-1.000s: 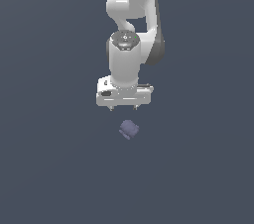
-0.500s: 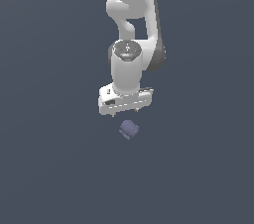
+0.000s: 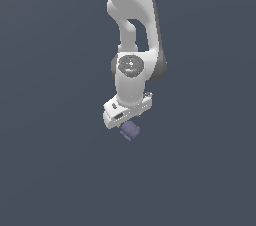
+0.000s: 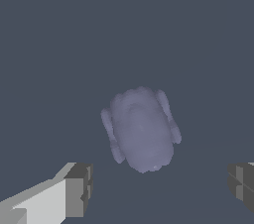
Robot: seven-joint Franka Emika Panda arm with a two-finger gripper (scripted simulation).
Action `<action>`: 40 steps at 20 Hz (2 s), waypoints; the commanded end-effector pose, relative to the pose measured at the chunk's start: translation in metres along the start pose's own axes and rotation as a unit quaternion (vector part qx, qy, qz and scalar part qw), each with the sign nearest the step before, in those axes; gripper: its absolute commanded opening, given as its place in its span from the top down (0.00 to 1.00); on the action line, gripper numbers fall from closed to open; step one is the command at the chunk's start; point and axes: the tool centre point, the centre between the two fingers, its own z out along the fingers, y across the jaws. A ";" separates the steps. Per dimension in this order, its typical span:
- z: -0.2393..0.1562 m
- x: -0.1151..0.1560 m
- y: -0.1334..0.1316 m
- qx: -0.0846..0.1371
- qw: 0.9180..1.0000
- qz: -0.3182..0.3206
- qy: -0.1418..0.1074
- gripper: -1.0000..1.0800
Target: Pick up the object and move it to a goal position.
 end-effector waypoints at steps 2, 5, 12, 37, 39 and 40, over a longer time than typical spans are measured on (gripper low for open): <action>0.009 0.005 -0.001 0.003 0.999 -0.040 0.001 0.04; 0.015 0.008 -0.002 0.005 0.998 -0.066 0.001 0.04; 0.023 0.012 -0.003 0.008 0.995 -0.099 0.002 0.04; 0.074 0.012 -0.004 0.009 0.995 -0.102 0.003 1.00; 0.074 0.012 -0.004 0.009 0.995 -0.102 0.003 1.00; 0.074 0.012 -0.004 0.009 0.995 -0.102 0.003 1.00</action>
